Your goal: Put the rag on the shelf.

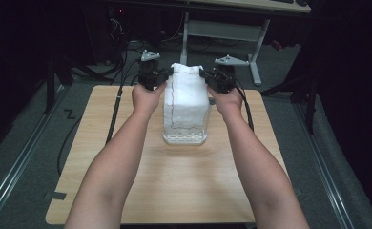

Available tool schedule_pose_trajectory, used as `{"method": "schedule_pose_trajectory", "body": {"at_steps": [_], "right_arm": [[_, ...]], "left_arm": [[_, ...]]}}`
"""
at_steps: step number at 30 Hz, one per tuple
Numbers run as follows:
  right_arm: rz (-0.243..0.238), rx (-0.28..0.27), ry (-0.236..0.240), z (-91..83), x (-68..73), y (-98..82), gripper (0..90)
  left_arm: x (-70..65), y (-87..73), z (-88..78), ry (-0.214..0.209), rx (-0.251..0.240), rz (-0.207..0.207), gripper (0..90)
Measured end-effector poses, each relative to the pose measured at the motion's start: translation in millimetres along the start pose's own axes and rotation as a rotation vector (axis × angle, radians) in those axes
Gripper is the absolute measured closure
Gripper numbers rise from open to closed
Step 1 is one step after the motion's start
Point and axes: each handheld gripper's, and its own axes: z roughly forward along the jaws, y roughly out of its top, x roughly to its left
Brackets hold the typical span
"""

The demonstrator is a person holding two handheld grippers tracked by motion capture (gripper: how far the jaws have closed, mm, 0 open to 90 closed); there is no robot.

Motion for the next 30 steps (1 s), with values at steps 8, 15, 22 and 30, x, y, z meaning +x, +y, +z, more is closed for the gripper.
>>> {"method": "schedule_pose_trajectory", "body": {"at_steps": [8, 15, 22, 30], "right_arm": [[0.078, 0.079, 0.001, 15.4, -10.7, -22.5, 82.2], [0.080, 0.087, -0.006, 16.0, -8.8, -25.5, 71.8], [0.035, 0.081, 0.002, 13.8, 2.6, -22.7, 69.9], [0.031, 0.084, 0.008, 9.7, 6.6, -20.8, 65.5]], "left_arm": [[14.7, -25.1, 10.1, -0.051, 0.089, -0.093, 78.4], [21.7, -25.0, -1.5, -0.048, 0.049, -0.121, 60.0], [17.3, -25.1, -7.7, -0.038, 0.031, -0.106, 57.9], [8.7, -24.7, -14.9, -0.041, 0.021, -0.065, 57.9]]}}
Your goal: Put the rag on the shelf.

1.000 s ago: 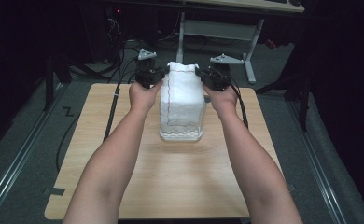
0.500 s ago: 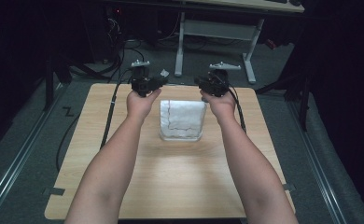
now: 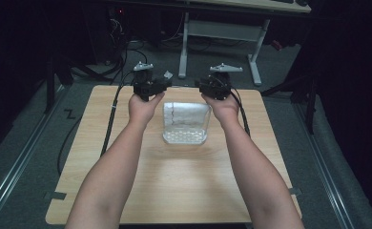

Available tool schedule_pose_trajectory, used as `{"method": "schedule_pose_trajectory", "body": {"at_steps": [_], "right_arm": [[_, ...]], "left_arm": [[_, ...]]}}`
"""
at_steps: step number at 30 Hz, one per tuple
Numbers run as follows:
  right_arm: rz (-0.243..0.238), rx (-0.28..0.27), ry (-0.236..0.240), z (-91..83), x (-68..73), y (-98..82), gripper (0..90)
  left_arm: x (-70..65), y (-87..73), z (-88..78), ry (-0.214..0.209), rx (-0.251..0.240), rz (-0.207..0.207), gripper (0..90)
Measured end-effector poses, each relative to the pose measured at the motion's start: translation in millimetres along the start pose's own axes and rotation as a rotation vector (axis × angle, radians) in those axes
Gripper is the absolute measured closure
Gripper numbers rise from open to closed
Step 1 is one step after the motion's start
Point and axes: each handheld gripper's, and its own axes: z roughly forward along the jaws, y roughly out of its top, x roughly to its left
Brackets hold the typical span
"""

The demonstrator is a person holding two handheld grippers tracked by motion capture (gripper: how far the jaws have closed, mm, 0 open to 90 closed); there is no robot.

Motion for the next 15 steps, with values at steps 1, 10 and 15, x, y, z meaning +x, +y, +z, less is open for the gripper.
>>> {"method": "schedule_pose_trajectory", "body": {"at_steps": [1, 10, 15], "right_arm": [[-0.003, -0.002, -0.002, -1.7, 0.6, 0.3, 65.2], [-0.042, -0.016, -0.018, -23.2, 6.9, -5.8, 61.6], [-0.037, -0.030, -0.015, -35.0, 8.3, -9.9, 57.3]], "left_arm": [[-1.3, 0.5, -1.2, 0.002, -0.001, 0.008, 57.9], [-18.0, 2.4, -18.5, 0.021, -0.040, 0.071, 50.6], [-25.1, -1.7, -29.0, 0.032, -0.040, 0.088, 47.8]]}}
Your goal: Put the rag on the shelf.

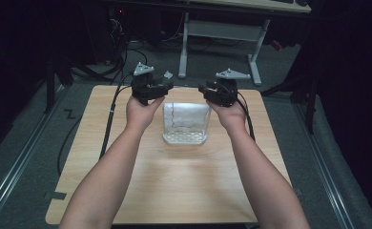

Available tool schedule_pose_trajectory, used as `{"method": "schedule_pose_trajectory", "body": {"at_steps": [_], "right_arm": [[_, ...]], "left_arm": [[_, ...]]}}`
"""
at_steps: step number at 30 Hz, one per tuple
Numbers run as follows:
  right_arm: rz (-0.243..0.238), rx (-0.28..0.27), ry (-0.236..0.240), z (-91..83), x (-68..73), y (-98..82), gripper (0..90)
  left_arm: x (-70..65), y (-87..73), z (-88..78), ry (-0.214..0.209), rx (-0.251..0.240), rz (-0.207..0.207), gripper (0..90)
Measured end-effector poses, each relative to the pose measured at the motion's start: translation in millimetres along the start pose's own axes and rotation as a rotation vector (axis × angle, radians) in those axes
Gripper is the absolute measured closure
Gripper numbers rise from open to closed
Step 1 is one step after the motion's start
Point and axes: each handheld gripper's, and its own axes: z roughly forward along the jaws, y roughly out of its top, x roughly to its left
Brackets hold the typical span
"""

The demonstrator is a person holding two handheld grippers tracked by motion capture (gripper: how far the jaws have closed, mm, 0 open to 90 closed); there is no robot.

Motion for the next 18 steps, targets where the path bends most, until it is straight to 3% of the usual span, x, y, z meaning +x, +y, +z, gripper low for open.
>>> {"method": "schedule_pose_trajectory", "body": {"at_steps": [3, 9, 11, 18], "right_arm": [[-0.013, -0.011, 0.005, -8.9, 3.0, -2.8, 56.1], [-0.035, -0.014, 0.016, -27.3, 10.6, -11.6, 53.0], [-0.052, -0.026, 0.014, -36.0, 14.6, -16.3, 53.0], [-0.093, -0.047, 0.024, -62.1, 28.5, -29.9, 51.7]], "left_arm": [[-1.6, -3.7, -8.7, 0.004, -0.003, 0.025, 47.4], [-3.0, -13.9, -28.4, -0.006, -0.015, 0.022, 47.3], [-7.2, -16.3, -36.8, 0.000, -0.027, 0.048, 47.5], [-21.7, -29.6, -65.8, -0.035, -0.055, 0.057, 47.5]]}}
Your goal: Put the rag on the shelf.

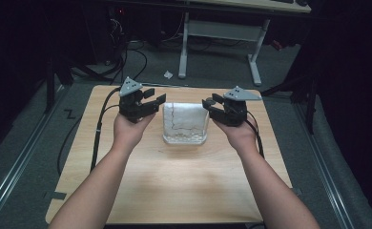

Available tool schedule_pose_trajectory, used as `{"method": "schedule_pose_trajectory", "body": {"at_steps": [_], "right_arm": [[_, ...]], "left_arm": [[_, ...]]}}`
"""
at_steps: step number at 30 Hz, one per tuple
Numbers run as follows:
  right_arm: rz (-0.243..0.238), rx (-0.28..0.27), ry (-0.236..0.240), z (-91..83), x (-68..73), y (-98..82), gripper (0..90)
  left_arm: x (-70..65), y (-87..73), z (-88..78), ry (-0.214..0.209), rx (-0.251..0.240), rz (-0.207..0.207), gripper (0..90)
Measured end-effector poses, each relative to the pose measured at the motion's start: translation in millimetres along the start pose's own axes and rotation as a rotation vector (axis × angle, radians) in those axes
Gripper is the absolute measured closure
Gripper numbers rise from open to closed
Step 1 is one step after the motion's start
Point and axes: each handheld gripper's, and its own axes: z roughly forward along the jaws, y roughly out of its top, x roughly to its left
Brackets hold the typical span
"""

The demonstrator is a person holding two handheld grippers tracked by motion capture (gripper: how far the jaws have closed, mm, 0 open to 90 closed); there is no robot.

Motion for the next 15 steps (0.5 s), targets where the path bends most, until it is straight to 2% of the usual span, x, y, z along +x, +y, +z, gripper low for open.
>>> {"method": "schedule_pose_trajectory", "body": {"at_steps": [1, 2, 3, 4, 5, 8, 10, 11, 12, 13, 14, 15], "right_arm": [[-0.008, -0.002, 0.009, -7.7, 5.4, -5.7, 50.6], [-0.013, 0.002, 0.010, -11.2, 7.8, -9.1, 50.2], [-0.018, 0.002, 0.015, -14.0, 9.8, -13.1, 49.4], [-0.011, 0.010, 0.021, -16.8, 11.8, -17.2, 48.5], [-0.009, 0.016, 0.026, -18.4, 12.8, -20.4, 48.0], [-0.031, 0.042, 0.021, -24.5, 19.3, -36.4, 46.7], [-0.033, 0.058, 0.026, -26.7, 22.6, -46.2, 46.2], [-0.029, 0.068, 0.028, -28.0, 25.5, -53.5, 45.9], [-0.028, 0.074, 0.029, -28.9, 27.9, -59.7, 45.9], [-0.029, 0.081, 0.030, -29.3, 30.2, -65.8, 45.7], [-0.036, 0.086, 0.027, -29.8, 33.0, -72.3, 45.7], [-0.040, 0.092, 0.027, -29.7, 35.2, -77.4, 45.7]], "left_arm": [[-4.1, -5.8, -5.8, -0.010, -0.006, 0.004, 47.4], [-9.0, -17.0, -13.1, -0.037, 0.014, 0.000, 47.5], [-9.0, -17.0, -13.1, -0.037, 0.014, 0.000, 47.4], [-14.0, -28.6, -19.0, -0.056, 0.026, 0.007, 46.9], [-18.1, -38.1, -23.1, -0.053, 0.030, 0.024, 46.8], [-26.3, -63.3, -28.7, -0.068, 0.066, 0.031, 46.2], [-27.6, -69.6, -29.8, -0.072, 0.077, 0.033, 46.1], [-29.5, -79.9, -31.6, -0.068, 0.094, 0.040, 45.9], [-32.1, -97.9, -30.6, -0.091, 0.135, 0.045, 45.2], [-33.6, -107.2, -29.5, -0.098, 0.168, 0.053, 44.3], [-34.6, -113.9, -29.0, -0.100, 0.191, 0.062, 43.6], [-34.6, -113.9, -29.0, -0.100, 0.191, 0.062, 43.4]]}}
